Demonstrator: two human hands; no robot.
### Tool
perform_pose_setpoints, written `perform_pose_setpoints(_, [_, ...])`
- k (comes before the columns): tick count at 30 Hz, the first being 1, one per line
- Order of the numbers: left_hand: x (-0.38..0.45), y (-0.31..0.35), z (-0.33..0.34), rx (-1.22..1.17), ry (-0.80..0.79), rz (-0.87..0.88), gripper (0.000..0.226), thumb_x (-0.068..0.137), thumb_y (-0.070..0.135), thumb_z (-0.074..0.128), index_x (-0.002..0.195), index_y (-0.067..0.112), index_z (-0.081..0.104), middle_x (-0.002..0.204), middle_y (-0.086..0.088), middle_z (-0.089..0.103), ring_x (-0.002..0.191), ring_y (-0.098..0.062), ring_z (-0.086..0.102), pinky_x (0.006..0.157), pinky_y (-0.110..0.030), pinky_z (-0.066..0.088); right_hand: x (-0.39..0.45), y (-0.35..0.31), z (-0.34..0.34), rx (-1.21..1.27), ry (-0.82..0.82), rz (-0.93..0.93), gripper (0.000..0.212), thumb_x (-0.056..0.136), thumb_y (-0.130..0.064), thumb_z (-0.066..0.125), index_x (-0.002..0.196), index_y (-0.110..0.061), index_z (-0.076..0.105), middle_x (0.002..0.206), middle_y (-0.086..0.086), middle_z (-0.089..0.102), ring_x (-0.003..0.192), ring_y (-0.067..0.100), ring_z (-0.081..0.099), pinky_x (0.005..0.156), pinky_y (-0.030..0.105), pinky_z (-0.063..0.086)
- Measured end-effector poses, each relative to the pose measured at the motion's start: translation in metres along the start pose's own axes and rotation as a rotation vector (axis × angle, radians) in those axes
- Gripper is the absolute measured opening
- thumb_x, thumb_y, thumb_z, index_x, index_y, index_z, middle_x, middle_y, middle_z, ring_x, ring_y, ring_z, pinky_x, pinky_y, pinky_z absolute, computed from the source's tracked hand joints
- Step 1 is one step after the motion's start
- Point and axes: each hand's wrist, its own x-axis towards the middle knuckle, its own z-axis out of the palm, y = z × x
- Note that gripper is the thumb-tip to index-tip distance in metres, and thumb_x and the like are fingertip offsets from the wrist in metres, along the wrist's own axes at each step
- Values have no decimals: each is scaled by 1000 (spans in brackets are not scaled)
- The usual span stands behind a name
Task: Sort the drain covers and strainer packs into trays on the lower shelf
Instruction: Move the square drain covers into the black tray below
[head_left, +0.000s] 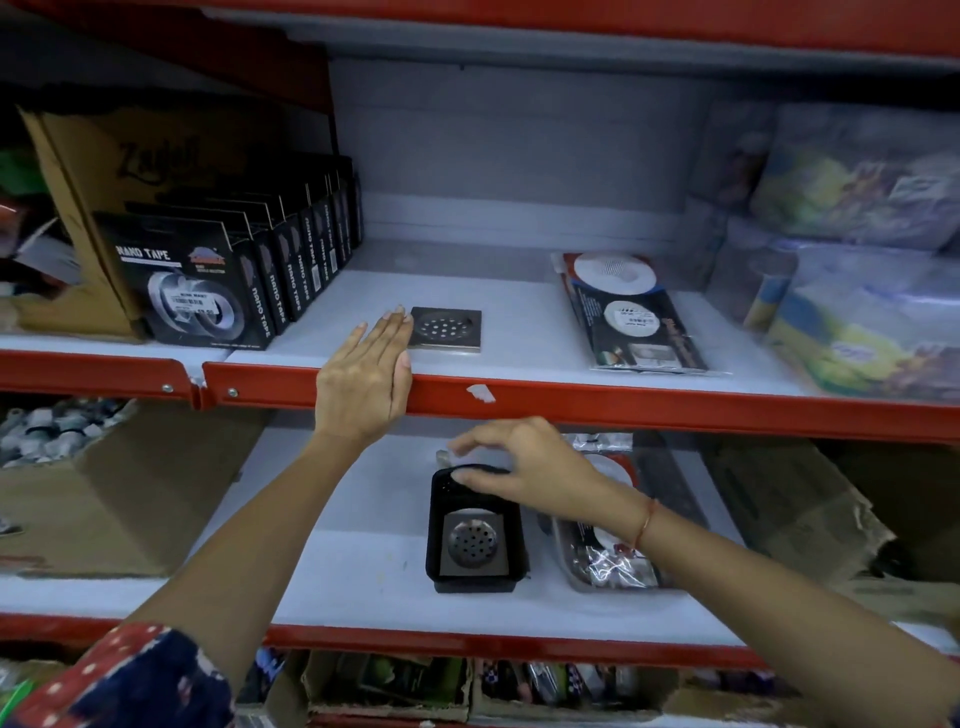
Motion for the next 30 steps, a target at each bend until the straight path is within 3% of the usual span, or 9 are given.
perform_pose_setpoints(3, [0,0,-3,6,-28,-2,46,98,20,31,128,1,59,132,-12,61,122,-22,59,107,-38,44,7,-18,-33,124,153,-47,22,84,-23,70,103,-15,75,102,-5,76,94,1,70,93,16,51])
perform_pose_setpoints(6, [1,1,-4,-9,-43,-13,46,97,20,32,128,1,59,132,-13,60,123,-22,59,107,-39,44,23,-21,-59,163,304,-81,14,83,-19,71,95,-14,77,91,-5,77,82,0,71,87,17,55])
perform_pose_setpoints(9, [2,1,-4,-15,-37,-13,46,96,19,32,129,0,58,133,-13,60,124,-22,58,107,-40,45,50,-11,-75,138,359,-66,16,84,-17,70,97,-12,77,91,-3,77,83,3,72,87,21,56])
perform_pose_setpoints(12, [3,0,-2,-10,-4,-7,46,94,18,33,128,0,59,131,-13,61,122,-22,60,104,-40,48,80,6,-81,52,274,-3,26,84,-21,71,107,-10,74,102,2,76,94,9,71,94,27,54])
perform_pose_setpoints(16, [2,-4,4,1,34,9,49,96,19,27,129,1,58,133,-12,59,123,-20,58,106,-38,45,118,32,-80,-131,-36,120,77,74,-49,74,140,-19,46,145,-2,49,134,15,45,111,27,32])
perform_pose_setpoints(18, [2,-5,7,4,52,20,50,97,21,24,130,1,57,135,-11,58,125,-19,57,107,-37,43,137,45,-77,-163,-159,189,97,69,-57,75,148,-23,31,156,-1,33,142,19,31,115,33,25])
perform_pose_setpoints(21, [1,-7,10,5,67,28,51,98,21,23,131,2,57,136,-11,57,126,-19,56,108,-37,42,159,58,-70,-155,-263,251,110,63,-62,75,151,-24,20,159,0,25,145,22,26,116,36,22])
perform_pose_setpoints(24, [1,-8,12,3,76,34,51,98,21,24,131,1,56,136,-11,56,127,-18,55,108,-37,43,169,68,-65,-66,-304,298,114,61,-64,75,151,-23,19,154,0,34,140,22,35,113,32,27])
perform_pose_setpoints(30, [1,-6,11,5,88,30,50,97,20,24,130,1,57,135,-12,57,126,-19,56,108,-36,42,167,78,-67,44,-176,294,113,56,-57,83,147,-14,31,136,2,54,125,21,50,106,27,36])
